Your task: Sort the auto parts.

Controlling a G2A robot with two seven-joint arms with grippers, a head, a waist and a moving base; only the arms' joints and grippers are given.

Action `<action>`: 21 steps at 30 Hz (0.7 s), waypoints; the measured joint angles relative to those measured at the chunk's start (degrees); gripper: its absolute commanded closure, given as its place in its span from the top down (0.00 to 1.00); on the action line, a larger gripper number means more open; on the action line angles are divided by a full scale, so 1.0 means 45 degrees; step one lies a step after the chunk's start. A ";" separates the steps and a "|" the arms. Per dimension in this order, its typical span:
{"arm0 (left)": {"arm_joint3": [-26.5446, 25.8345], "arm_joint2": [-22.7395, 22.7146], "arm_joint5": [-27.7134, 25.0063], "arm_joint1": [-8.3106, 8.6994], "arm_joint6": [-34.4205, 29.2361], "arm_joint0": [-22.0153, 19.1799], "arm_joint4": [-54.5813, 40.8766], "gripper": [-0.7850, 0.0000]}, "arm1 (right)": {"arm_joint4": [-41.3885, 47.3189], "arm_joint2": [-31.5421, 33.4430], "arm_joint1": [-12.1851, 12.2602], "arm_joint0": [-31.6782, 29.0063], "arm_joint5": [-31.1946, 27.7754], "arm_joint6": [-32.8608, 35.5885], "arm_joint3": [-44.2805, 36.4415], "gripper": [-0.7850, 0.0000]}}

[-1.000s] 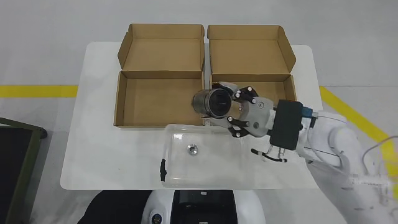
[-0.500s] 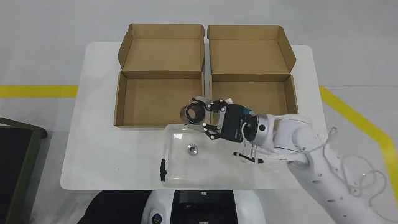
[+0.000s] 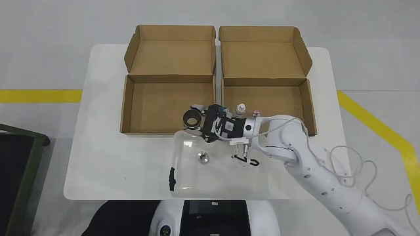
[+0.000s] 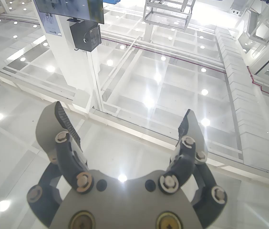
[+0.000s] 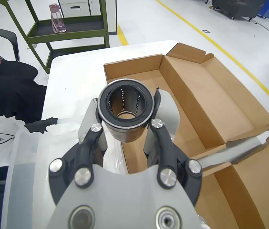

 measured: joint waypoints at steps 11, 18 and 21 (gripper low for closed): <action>0.0000 0.0000 0.0000 0.0000 0.0000 0.0000 0.0000 1.00 | -0.0203 -0.1738 -0.0999 0.1823 0.0958 0.0451 0.1724 0.00; 0.0000 0.0000 0.0000 0.0000 0.0000 0.0000 0.0000 1.00 | 0.0083 -0.2487 -0.1677 0.2823 0.1291 0.0651 0.3149 0.00; 0.0000 0.0000 0.0000 0.0000 0.0000 0.0000 0.0000 1.00 | 0.0157 -0.2782 -0.1969 0.3190 0.1450 0.0744 0.3722 0.00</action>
